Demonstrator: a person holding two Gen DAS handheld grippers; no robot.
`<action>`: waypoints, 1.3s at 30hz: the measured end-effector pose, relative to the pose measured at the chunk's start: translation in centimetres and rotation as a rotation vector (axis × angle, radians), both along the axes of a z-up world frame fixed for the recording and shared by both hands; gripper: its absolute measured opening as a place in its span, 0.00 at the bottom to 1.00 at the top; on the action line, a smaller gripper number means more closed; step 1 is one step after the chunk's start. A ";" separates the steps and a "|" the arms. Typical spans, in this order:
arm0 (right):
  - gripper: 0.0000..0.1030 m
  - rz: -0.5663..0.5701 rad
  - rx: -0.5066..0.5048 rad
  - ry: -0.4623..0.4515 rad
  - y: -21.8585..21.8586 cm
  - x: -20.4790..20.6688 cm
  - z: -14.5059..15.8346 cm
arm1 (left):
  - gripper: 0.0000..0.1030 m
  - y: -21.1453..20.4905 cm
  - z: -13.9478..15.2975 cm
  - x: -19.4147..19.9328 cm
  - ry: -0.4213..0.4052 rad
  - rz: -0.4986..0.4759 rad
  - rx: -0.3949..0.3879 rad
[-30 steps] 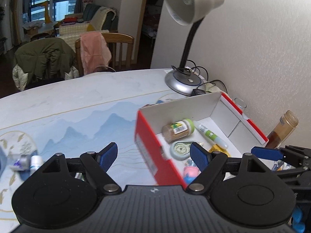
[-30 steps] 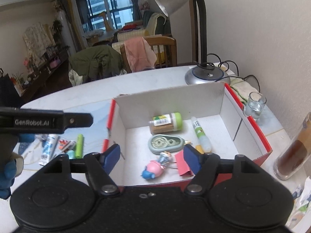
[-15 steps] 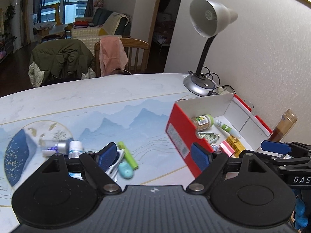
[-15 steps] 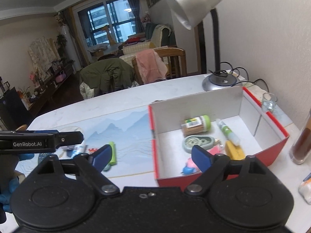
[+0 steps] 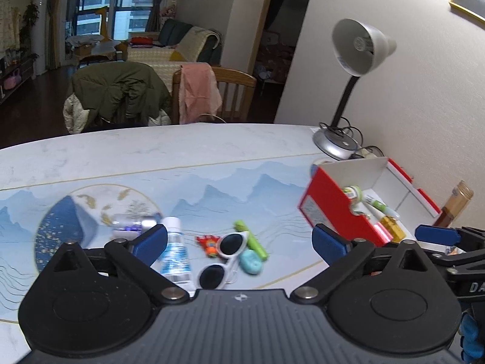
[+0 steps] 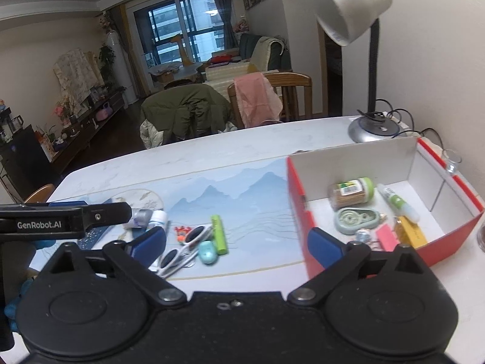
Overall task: Organize rigid objects
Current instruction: 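Lift both open grippers out of the shoebox back over the items, then grasp the blue-bead jar with the left gripper while the right gripper grasps the teal eraser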
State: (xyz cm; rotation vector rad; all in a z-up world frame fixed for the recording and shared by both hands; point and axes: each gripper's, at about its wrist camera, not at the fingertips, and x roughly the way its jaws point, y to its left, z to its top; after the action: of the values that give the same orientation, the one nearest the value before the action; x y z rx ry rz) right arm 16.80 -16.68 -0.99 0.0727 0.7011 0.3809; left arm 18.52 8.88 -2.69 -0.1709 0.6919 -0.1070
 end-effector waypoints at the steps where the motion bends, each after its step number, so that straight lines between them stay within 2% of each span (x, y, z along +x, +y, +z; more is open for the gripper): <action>1: 1.00 0.004 -0.002 0.000 0.5 0.0 -0.1 | 0.99 0.7 -0.2 -0.1 -0.001 0.007 0.002; 14: 1.00 0.015 -0.031 0.057 5.4 1.0 -2.1 | 0.99 8.7 -3.7 1.4 0.024 0.136 0.044; 25: 0.97 0.023 -0.114 0.107 8.2 3.7 -5.2 | 0.99 11.0 -7.7 5.9 0.086 0.154 0.053; 32: 0.81 0.064 -0.192 0.162 9.6 6.2 -8.5 | 0.99 11.1 -10.0 8.7 0.116 0.153 0.080; 39: 0.70 0.105 -0.212 0.197 10.7 7.6 -10.7 | 0.99 11.3 -12.0 10.6 0.147 0.164 0.088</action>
State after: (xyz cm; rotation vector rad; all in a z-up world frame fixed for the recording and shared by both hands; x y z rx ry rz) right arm 24.40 -5.97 -11.69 -0.1297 0.9385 0.4009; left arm 29.16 20.15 -14.73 -0.1517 0.8244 0.0935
